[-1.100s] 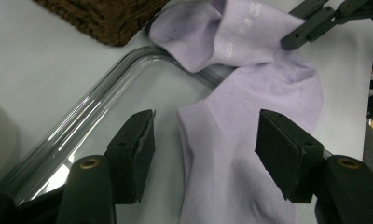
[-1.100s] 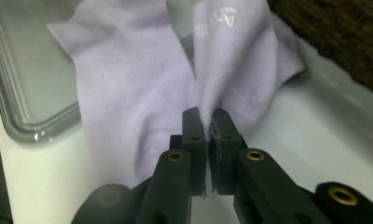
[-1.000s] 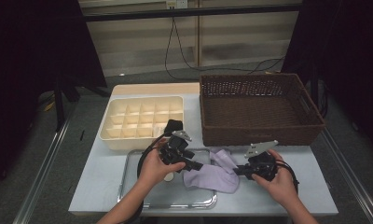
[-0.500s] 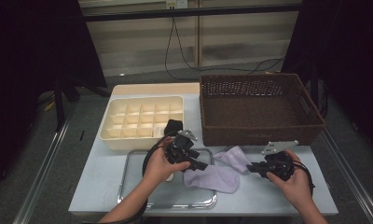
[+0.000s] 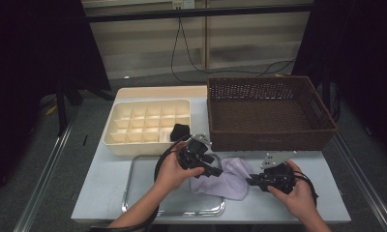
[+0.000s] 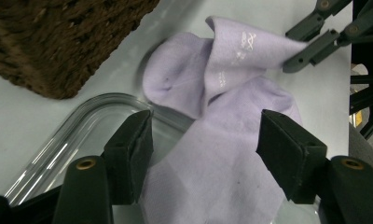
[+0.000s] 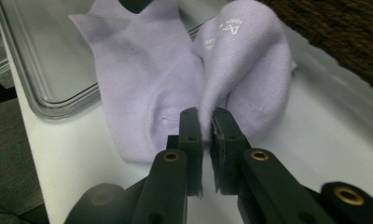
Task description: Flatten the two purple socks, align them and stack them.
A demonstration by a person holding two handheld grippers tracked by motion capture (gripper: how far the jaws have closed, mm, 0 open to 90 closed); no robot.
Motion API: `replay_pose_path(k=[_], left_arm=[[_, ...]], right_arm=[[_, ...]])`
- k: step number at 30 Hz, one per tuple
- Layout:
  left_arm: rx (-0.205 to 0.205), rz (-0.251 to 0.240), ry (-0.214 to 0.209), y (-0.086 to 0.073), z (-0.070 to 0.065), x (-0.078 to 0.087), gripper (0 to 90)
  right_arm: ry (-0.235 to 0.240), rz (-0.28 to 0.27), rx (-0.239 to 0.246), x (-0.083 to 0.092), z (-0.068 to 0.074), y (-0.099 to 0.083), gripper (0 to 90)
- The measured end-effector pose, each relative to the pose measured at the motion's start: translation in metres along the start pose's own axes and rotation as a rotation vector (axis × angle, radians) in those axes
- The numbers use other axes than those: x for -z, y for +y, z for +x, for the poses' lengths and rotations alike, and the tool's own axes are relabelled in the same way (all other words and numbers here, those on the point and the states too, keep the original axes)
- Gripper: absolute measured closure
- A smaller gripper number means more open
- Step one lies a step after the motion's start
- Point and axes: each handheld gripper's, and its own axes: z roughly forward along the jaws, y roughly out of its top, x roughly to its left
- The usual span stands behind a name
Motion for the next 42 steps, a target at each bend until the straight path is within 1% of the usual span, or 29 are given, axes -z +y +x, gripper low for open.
replay_pose_path(k=[1, 2, 4, 7, 9, 11, 12, 15, 17, 18, 19, 21, 22, 23, 24, 25, 26, 27, 28, 30, 31, 33, 34, 35, 36, 37, 38, 40, 42], left_arm=[[-0.007, 0.006, -0.003, 0.001, 0.0, -0.001, 35.8], [0.004, 0.004, 0.002, 0.001, -0.002, -0.002, 35.9], [-0.004, 0.006, 0.0, 0.002, -0.003, -0.004, 36.0], [-0.013, 0.006, -0.004, 0.004, -0.003, -0.007, 36.0], [-0.017, 0.008, -0.002, 0.004, -0.004, -0.008, 35.9], [-0.02, 0.017, -0.009, 0.004, -0.004, -0.009, 36.0], [-0.02, 0.023, -0.001, 0.004, -0.004, -0.009, 36.2], [-0.019, 0.014, -0.017, 0.003, -0.004, -0.011, 37.0], [-0.038, 0.009, -0.007, 0.004, -0.005, -0.012, 37.2], [-0.037, 0.003, -0.016, 0.004, -0.006, -0.013, 38.1], [-0.044, 0.004, -0.01, 0.005, -0.006, -0.014, 38.2], [-0.041, -0.008, -0.015, 0.007, -0.006, -0.016, 38.2], [-0.049, -0.003, -0.024, 0.008, -0.005, -0.017, 38.8], [-0.061, 0.002, -0.014, 0.008, -0.006, -0.018, 39.4], [-0.061, 0.002, -0.014, 0.008, -0.006, -0.018, 41.4], [-0.062, 0.028, -0.033, 0.007, -0.007, -0.022, 44.9], [-0.049, 0.047, -0.045, 0.006, -0.008, -0.023, 50.9], [-0.059, 0.053, -0.051, 0.006, -0.008, -0.024, 58.3], [-0.063, 0.055, -0.041, 0.006, -0.008, -0.025, 59.2], [-0.064, 0.071, -0.036, 0.006, -0.009, -0.024, 69.2], [-0.067, 0.069, -0.043, 0.006, -0.009, -0.024, 72.5], [-0.075, 0.094, -0.044, 0.007, -0.011, -0.022, 79.4], [-0.067, 0.086, -0.049, 0.007, -0.013, -0.022, 82.1], [-0.071, 0.091, -0.053, 0.008, -0.014, -0.022, 83.3], [-0.076, 0.095, -0.07, 0.008, -0.013, -0.023, 83.9], [-0.076, 0.103, -0.07, 0.008, -0.014, -0.024, 84.4], [-0.077, 0.103, -0.068, 0.008, -0.014, -0.024, 84.9], [-0.071, 0.114, -0.078, 0.007, -0.014, -0.026, 85.4], [-0.067, 0.122, -0.081, 0.006, -0.015, -0.027, 85.6]], right_arm=[[0.007, 0.0, 0.004, -0.001, 0.001, 0.0, 84.5], [0.008, 0.002, 0.008, -0.001, 0.003, 0.0, 84.5], [0.024, 0.003, 0.01, -0.004, 0.005, 0.0, 84.4], [0.037, 0.021, 0.028, -0.009, 0.01, 0.0, 84.4], [0.032, 0.043, 0.04, -0.011, 0.013, 0.0, 84.5], [0.033, 0.047, 0.046, -0.012, 0.013, 0.0, 84.7], [0.04, 0.046, 0.043, -0.013, 0.014, 0.0, 84.8], [0.042, 0.052, 0.053, -0.014, 0.014, -0.001, 85.4], [0.045, 0.055, 0.057, -0.016, 0.014, 0.0, 85.4], [0.047, 0.058, 0.053, -0.016, 0.015, 0.0, 85.4], [0.047, 0.059, 0.056, -0.017, 0.015, 0.0, 85.4], [0.055, 0.054, 0.055, -0.018, 0.015, 0.0, 85.3], [0.057, 0.055, 0.054, -0.018, 0.015, 0.0, 85.2], [0.058, 0.053, 0.052, -0.018, 0.014, 0.0, 85.3], [0.058, 0.053, 0.052, -0.018, 0.014, 0.0, 85.3], [0.058, 0.054, 0.05, -0.018, 0.014, 0.0, 85.0], [0.054, 0.052, 0.045, -0.018, 0.014, 0.0, 85.0], [0.052, 0.052, 0.045, -0.017, 0.014, 0.0, 85.0], [0.052, 0.051, 0.041, -0.017, 0.013, 0.0, 85.0], [0.049, 0.047, 0.037, -0.017, 0.013, 0.0, 84.6], [0.047, 0.045, 0.037, -0.016, 0.012, 0.0, 84.1], [0.03, 0.048, 0.033, -0.015, 0.012, 0.001, 82.6], [0.031, 0.042, 0.031, -0.014, 0.011, 0.001, 81.9], [0.027, 0.038, 0.026, -0.013, 0.01, 0.0, 80.8], [0.025, 0.035, 0.023, -0.012, 0.008, 0.0, 78.5], [0.025, 0.031, 0.016, -0.011, 0.007, -0.001, 76.2], [0.021, 0.025, 0.001, -0.01, 0.006, -0.001, 72.9], [0.027, 0.001, -0.027, -0.008, 0.003, -0.002, 62.7], [0.016, -0.015, -0.056, -0.005, 0.0, -0.003, 57.7]])
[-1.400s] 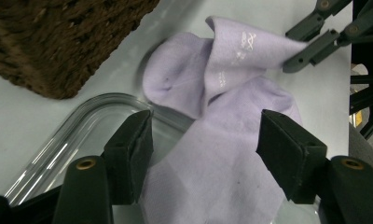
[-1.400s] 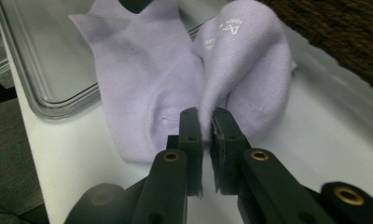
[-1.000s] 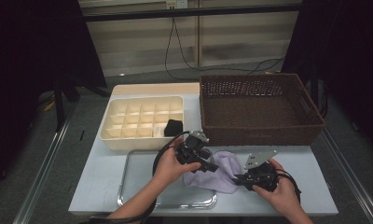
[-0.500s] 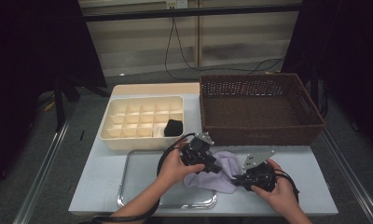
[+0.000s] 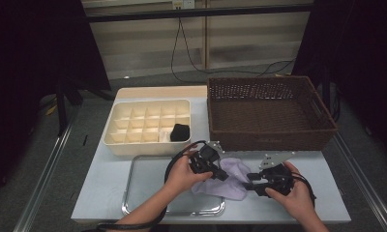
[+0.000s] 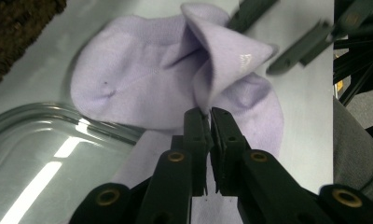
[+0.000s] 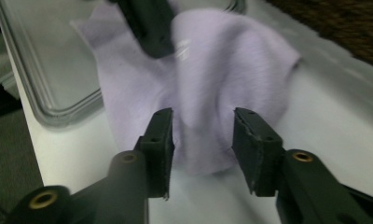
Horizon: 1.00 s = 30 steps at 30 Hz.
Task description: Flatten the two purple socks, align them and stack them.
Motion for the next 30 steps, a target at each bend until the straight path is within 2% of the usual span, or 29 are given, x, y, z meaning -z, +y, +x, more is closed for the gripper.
replay_pose_path(k=[3, 7, 8, 9, 10, 11, 12, 14, 15, 17, 19, 24, 27, 30], left_arm=[[-0.007, 0.012, -0.005, -0.001, -0.002, -0.002, 85.8], [-0.019, 0.016, -0.016, 0.001, -0.006, -0.004, 85.8], [-0.005, 0.005, -0.021, 0.0, -0.007, -0.006, 85.8], [-0.019, 0.019, -0.028, 0.0, -0.007, -0.007, 85.8], [-0.014, 0.02, -0.03, 0.0, -0.008, -0.008, 85.7], [-0.008, 0.02, -0.026, -0.001, -0.008, -0.008, 85.5], [-0.012, 0.032, -0.025, -0.001, -0.008, -0.008, 85.3], [-0.004, 0.023, -0.02, -0.002, -0.007, -0.006, 83.5], [-0.011, 0.025, -0.017, -0.002, -0.005, -0.004, 81.6], [0.007, 0.015, -0.003, -0.004, -0.004, 0.001, 78.2], [0.027, -0.006, 0.003, -0.006, -0.001, 0.007, 72.6], [0.09, -0.034, 0.047, -0.014, 0.01, 0.021, 64.6], [0.096, -0.043, 0.084, -0.018, 0.013, 0.027, 60.5], [0.113, -0.052, 0.097, -0.021, 0.016, 0.031, 57.7]], right_arm=[[-0.021, -0.035, -0.022, 0.006, -0.002, 0.002, 46.8], [-0.019, -0.08, -0.043, 0.008, -0.001, 0.007, 43.7], [-0.018, -0.079, -0.044, 0.007, 0.0, 0.009, 42.7], [-0.014, -0.078, -0.037, 0.005, 0.002, 0.01, 42.0], [-0.016, -0.076, -0.031, 0.002, 0.003, 0.011, 42.2], [-0.018, -0.07, -0.026, -0.002, 0.005, 0.012, 44.7], [-0.017, -0.048, -0.016, -0.006, 0.007, 0.011, 50.5], [-0.021, -0.006, 0.003, -0.013, 0.008, 0.01, 64.1], [-0.014, 0.013, 0.017, -0.015, 0.007, 0.009, 70.4], [0.004, 0.03, 0.024, -0.015, 0.006, 0.008, 80.5], [-0.007, 0.039, 0.041, -0.012, 0.004, 0.007, 82.7], [-0.011, 0.042, 0.044, -0.006, 0.0, 0.004, 85.6], [-0.031, 0.052, 0.054, -0.003, -0.002, 0.002, 85.8], [-0.038, 0.052, 0.053, 0.0, -0.005, -0.001, 85.1]])
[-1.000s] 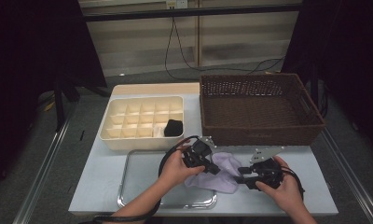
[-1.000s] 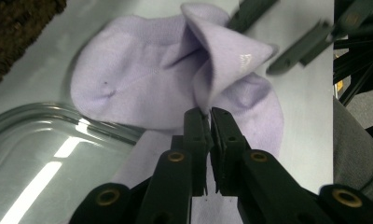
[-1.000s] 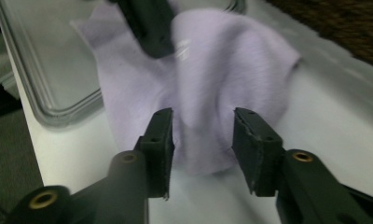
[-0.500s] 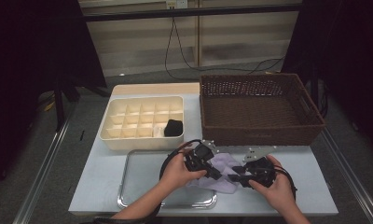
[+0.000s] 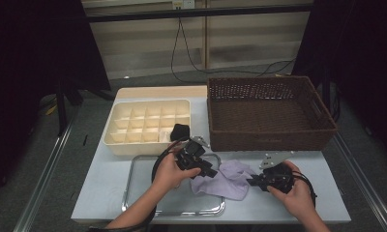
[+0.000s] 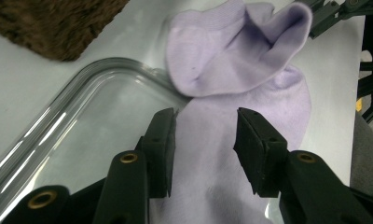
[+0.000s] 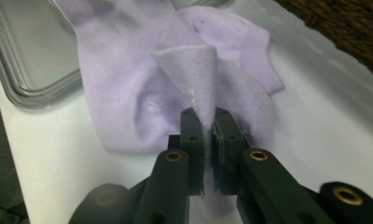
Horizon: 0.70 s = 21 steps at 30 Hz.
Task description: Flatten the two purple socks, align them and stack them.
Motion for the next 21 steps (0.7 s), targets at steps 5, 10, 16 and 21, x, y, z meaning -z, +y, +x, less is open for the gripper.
replay_pose_path(k=[5, 10, 16, 21], left_arm=[[-0.002, 0.002, -0.002, -0.001, 0.002, 0.002, 54.9], [0.003, -0.017, -0.005, 0.0, 0.002, 0.0, 51.3], [-0.001, -0.027, 0.015, 0.001, 0.005, -0.002, 46.4], [-0.008, -0.044, 0.016, 0.004, 0.004, -0.006, 40.2]], right_arm=[[0.003, 0.001, -0.011, 0.003, -0.003, -0.006, 83.9], [0.01, 0.003, 0.001, 0.004, -0.001, -0.008, 81.9], [0.028, -0.001, 0.002, 0.004, 0.0, -0.012, 78.0], [0.026, -0.009, -0.018, 0.004, 0.001, -0.014, 69.1]])
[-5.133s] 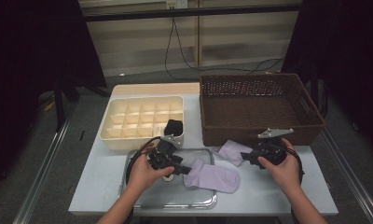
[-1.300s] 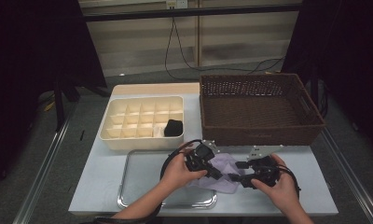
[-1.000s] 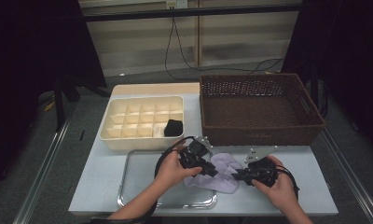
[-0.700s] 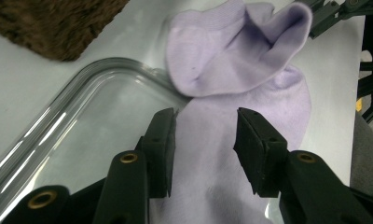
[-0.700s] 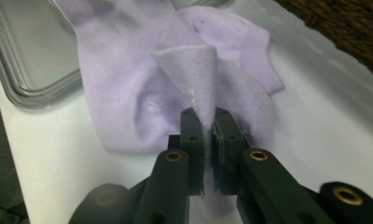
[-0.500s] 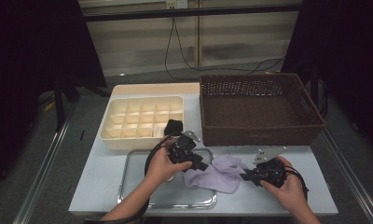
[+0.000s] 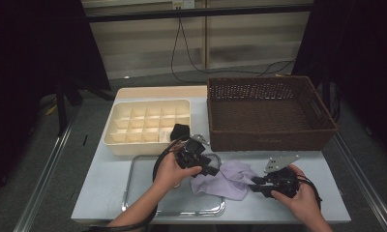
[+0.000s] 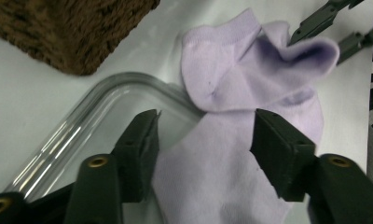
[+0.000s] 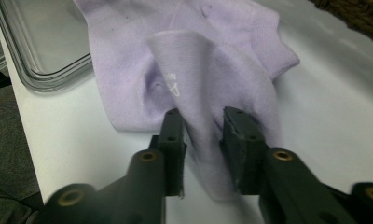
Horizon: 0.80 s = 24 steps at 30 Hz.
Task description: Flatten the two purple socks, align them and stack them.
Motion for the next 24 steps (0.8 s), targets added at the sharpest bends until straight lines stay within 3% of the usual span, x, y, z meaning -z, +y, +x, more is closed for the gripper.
replay_pose_path(k=[11, 17, 19, 21, 24], left_arm=[[-0.039, 0.018, -0.021, 0.009, -0.004, -0.014, 36.0], [-0.038, 0.016, -0.018, 0.008, -0.004, -0.011, 35.7], [-0.027, 0.007, -0.015, 0.008, -0.003, -0.008, 35.7], [-0.031, 0.008, -0.003, 0.007, -0.003, -0.006, 35.6], [-0.03, 0.012, -0.005, 0.004, -0.001, -0.003, 35.7]], right_arm=[[0.012, -0.046, -0.028, 0.012, 0.004, -0.001, 60.2], [-0.016, -0.098, -0.089, 0.016, 0.001, 0.012, 54.8], [-0.024, -0.115, -0.135, 0.012, -0.001, 0.017, 48.5], [-0.052, -0.138, -0.176, 0.008, -0.003, 0.021, 47.7], [-0.071, -0.138, -0.194, -0.002, -0.002, 0.027, 46.4]])
